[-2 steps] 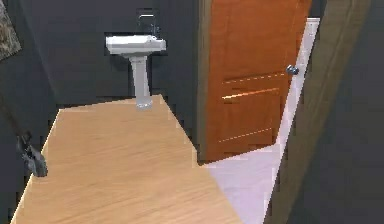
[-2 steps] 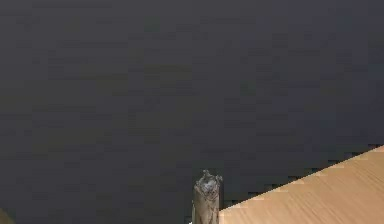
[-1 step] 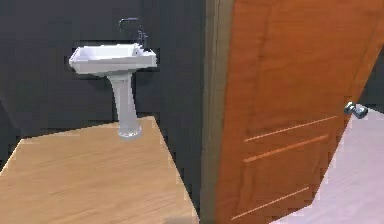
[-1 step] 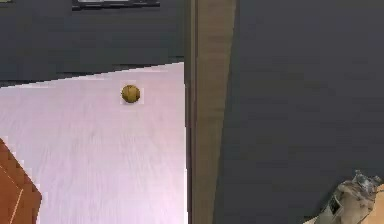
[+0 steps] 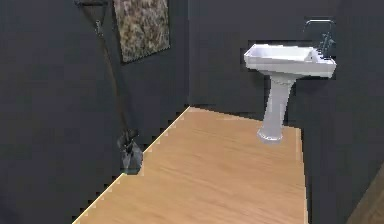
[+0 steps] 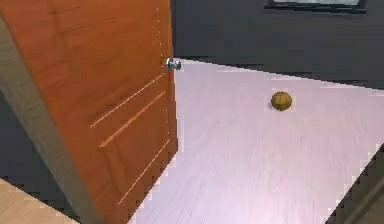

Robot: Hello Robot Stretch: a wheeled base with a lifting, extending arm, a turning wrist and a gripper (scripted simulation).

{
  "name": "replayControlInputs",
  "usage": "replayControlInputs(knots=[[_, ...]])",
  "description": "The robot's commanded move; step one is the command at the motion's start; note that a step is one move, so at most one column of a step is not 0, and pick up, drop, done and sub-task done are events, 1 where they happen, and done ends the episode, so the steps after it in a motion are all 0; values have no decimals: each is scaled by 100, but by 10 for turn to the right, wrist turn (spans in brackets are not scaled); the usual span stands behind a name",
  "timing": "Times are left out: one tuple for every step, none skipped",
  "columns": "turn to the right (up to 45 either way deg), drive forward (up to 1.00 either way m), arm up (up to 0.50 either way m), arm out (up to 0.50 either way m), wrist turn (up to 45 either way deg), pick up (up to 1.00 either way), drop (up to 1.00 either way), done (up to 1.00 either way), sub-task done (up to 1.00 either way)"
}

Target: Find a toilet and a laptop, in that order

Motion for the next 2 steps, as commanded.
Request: replayControlInputs(knots=[[-450,0,0,0,0,0,0,0,0],[-180,0,0,0,0,0,0,0,0]])
